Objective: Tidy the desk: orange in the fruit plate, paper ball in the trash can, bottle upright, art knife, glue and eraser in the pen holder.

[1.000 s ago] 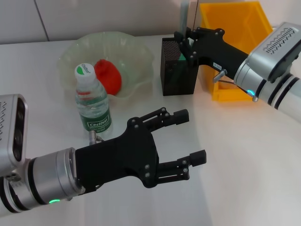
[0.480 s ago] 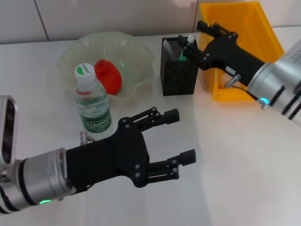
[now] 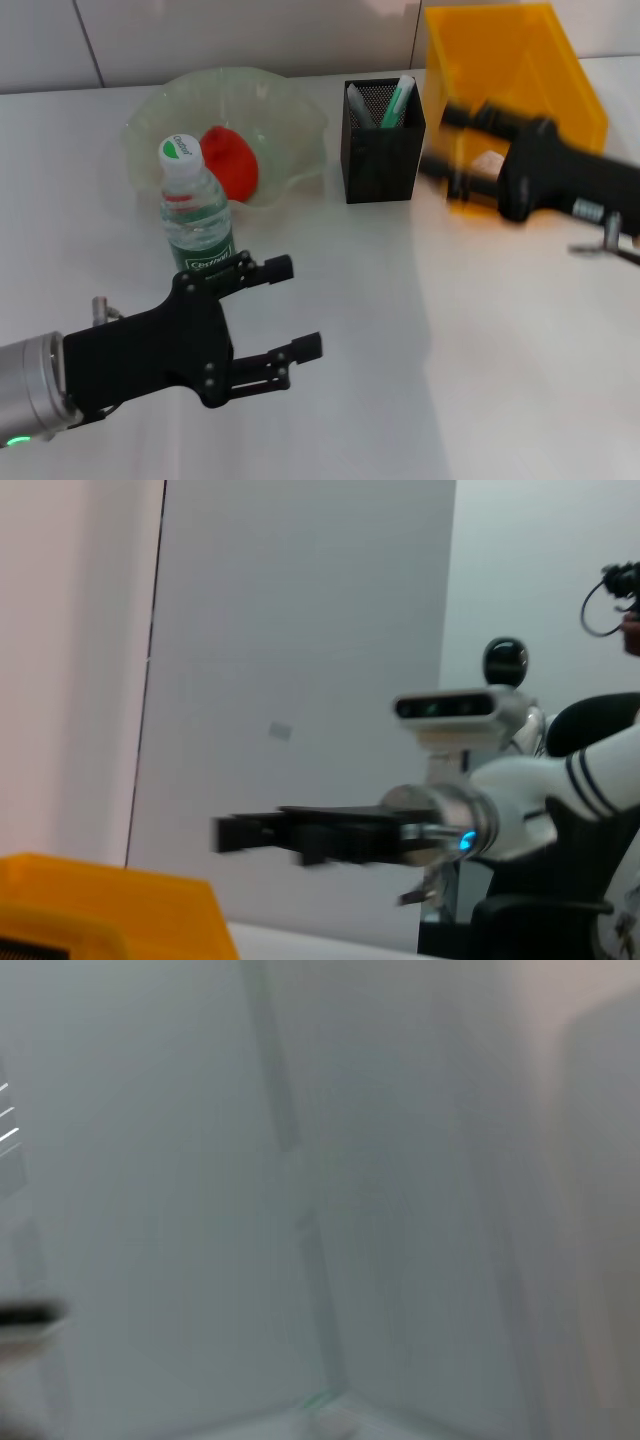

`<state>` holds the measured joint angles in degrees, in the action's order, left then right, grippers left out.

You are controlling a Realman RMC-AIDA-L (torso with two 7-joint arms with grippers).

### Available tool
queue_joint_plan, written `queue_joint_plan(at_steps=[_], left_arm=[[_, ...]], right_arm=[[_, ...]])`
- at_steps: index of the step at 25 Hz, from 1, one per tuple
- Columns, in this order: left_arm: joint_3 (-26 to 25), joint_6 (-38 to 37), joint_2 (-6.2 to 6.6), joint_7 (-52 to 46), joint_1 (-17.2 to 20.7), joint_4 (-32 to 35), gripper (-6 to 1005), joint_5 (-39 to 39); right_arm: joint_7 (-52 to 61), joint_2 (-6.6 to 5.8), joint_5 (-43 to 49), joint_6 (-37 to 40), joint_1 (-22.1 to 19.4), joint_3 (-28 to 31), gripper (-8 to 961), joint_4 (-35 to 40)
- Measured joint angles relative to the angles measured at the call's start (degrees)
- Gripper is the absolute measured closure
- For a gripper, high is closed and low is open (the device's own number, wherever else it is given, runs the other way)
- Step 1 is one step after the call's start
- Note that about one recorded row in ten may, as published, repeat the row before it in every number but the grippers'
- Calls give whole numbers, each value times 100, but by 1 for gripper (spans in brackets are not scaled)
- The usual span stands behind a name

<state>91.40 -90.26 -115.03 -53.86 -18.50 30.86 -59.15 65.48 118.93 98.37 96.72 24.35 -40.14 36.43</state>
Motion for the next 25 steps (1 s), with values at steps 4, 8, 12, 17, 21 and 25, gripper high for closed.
queue_joint_plan(at_steps=[4,8,12,17,21,25], left_arm=[[-268,-2,-2,-18,-41,-147,198,-358],[-464,-21,34,-114,-57,-186,198,-725],[-488,-37,132,-268,-73,-190,198,-870],[-492,-53,171,-402,-111,-193,198,-901],[-495,-67,181,-404,-120,-195,198,-907],[-498,-69,197,-406,-120,-195,198,-909]], right_arm=[[202,7,890,483,-26,-78,259,288],[232,6,1284,784,-14,-82,259,299],[229,3,1504,838,-27,-83,259,324],[203,6,1604,812,-14,-51,259,330],[199,12,1608,803,-10,-31,259,334],[194,15,1605,686,-13,-34,259,324]])
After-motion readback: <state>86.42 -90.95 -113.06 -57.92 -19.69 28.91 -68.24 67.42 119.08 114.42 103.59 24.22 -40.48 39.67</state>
